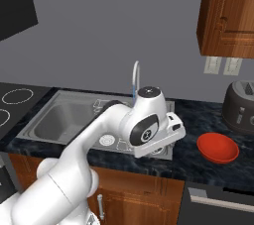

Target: Rinse each bowl for a few seconds and place them down in the sink or on the counter.

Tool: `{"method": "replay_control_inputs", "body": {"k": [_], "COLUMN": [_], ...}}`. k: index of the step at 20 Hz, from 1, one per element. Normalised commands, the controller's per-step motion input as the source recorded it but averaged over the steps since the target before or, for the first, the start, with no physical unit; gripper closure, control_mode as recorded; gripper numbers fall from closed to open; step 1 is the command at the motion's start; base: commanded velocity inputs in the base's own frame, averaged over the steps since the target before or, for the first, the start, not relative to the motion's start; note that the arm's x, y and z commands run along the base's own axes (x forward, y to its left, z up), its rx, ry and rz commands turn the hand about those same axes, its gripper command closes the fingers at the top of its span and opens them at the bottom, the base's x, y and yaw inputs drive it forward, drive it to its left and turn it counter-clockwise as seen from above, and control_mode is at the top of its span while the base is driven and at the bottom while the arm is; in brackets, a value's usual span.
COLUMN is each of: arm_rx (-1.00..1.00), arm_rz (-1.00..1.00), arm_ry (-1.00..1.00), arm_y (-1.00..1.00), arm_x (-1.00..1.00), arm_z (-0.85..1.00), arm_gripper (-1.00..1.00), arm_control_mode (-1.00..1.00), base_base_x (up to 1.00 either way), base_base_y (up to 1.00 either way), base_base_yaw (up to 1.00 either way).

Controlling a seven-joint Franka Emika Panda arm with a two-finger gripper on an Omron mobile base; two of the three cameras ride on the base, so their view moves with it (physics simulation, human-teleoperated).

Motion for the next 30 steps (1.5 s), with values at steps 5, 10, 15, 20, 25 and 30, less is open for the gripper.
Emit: {"method": "replay_control_inputs", "body": {"k": [5, 10, 15, 20, 25, 30], "arm_rx": [0.00, 0.00, 0.00, 0.00, 0.00, 0.00], "arm_rz": [0.00, 0.00, 0.00, 0.00, 0.00, 0.00], "arm_ry": [0.00, 0.00, 0.00, 0.00, 0.00, 0.00], "arm_y": [-0.15, -0.15, -0.14, -0.11, -0.10, -0.10], "arm_x": [0.09, 0.09, 0.04, 0.02, 0.10, 0.16], "arm_z": [0.00, 0.00, 0.00, 0.00, -0.04, -0.06], "arm_gripper": [-1.00, -1.00, -1.00, -1.00, -1.00, -1.00], "arm_control_mode": [-1.00, -1.00, -1.00, -1.00, -1.00, -1.00], "base_base_x": [0.00, 0.00, 0.00, 0.00, 0.00, 0.00], "base_base_y": [0.00, 0.00, 0.00, 0.00, 0.00, 0.00], "base_base_yaw": [0.00, 0.00, 0.00, 0.00, 0.00, 0.00]}}
